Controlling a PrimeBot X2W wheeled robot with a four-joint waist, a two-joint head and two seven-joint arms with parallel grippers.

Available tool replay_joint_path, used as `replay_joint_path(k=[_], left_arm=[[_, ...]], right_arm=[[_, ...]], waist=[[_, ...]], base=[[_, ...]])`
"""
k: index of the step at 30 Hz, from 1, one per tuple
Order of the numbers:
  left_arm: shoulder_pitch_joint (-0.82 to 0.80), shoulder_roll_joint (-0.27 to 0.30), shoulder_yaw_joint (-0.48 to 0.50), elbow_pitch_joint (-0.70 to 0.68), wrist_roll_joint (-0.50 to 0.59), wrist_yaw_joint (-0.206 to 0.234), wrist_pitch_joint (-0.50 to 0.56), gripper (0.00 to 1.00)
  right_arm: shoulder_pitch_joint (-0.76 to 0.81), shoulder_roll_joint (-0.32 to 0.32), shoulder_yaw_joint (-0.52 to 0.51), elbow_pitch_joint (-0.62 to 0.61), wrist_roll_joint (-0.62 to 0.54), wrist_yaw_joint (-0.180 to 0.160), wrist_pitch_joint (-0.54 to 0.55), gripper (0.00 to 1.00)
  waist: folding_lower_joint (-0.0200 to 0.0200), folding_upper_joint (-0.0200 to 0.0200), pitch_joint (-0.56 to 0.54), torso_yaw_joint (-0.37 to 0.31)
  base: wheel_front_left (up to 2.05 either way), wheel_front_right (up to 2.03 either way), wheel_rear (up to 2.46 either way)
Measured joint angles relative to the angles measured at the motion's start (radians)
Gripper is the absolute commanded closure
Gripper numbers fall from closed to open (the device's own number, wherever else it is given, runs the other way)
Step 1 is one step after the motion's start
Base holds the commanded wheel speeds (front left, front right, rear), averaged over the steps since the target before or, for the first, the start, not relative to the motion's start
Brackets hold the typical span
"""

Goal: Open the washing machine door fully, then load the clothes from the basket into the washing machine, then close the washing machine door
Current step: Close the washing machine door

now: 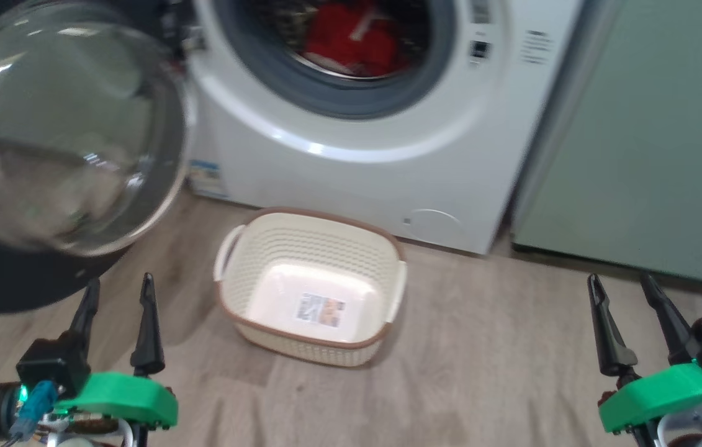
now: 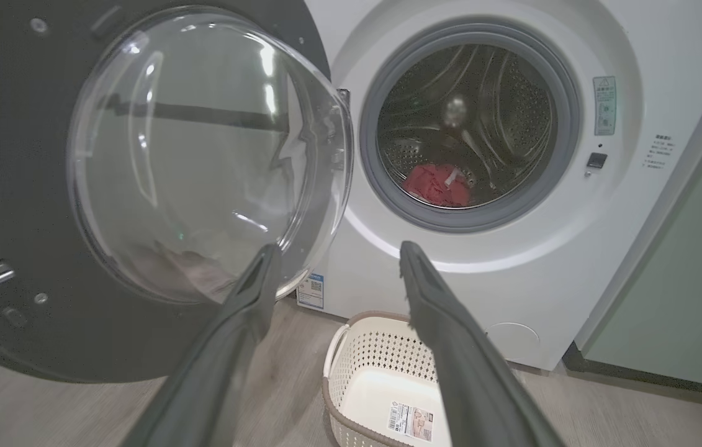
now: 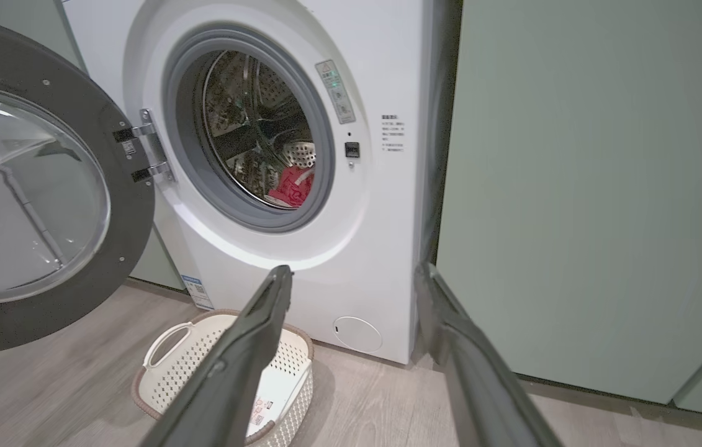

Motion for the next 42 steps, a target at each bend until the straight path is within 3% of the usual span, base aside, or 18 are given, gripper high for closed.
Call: replay_joint_path(k=[8, 14, 33, 34, 35, 42], left_arm=[[0.001, 0.000, 0.019, -0.010, -0.013, 0.006, 0.000, 0.00], [0.005, 0.002, 0.026, -0.013, -0.013, 0.012, 0.000, 0.00], [0.016, 0.005, 0.041, -0.024, -0.013, 0.021, 0.000, 0.00], [0.017, 0.005, 0.041, -0.025, -0.013, 0.021, 0.000, 0.12], [0.018, 0.005, 0.041, -0.026, -0.013, 0.020, 0.000, 1.00], [0.021, 0.006, 0.048, -0.044, -0.023, 0.007, 0.000, 1.00]], right_arm=[[0.000, 0.001, 0.015, 0.001, 0.010, 0.000, 0.000, 0.00], [0.000, 0.001, 0.027, 0.014, 0.018, 0.000, -0.002, 0.00], [0.000, 0.001, 0.040, 0.023, 0.019, 0.000, -0.009, 0.00], [0.000, 0.001, 0.040, 0.023, 0.019, 0.000, -0.009, 0.00], [0.000, 0.001, 0.040, 0.023, 0.019, 0.000, -0.009, 0.00], [0.000, 0.001, 0.040, 0.022, 0.019, 0.000, -0.009, 0.00]], waist=[[0.0000, 0.0000, -0.008, 0.161], [0.0000, 0.0000, -0.018, 0.243], [0.0000, 0.0000, -0.013, 0.256], [0.0000, 0.0000, -0.013, 0.256], [0.0000, 0.0000, -0.013, 0.256], [0.0000, 0.0000, -0.007, 0.256]], base=[[0.00, 0.00, 0.00], [0.00, 0.00, 0.00], [0.00, 0.00, 0.00], [0.00, 0.00, 0.00], [0.00, 0.00, 0.00], [0.00, 0.00, 0.00]])
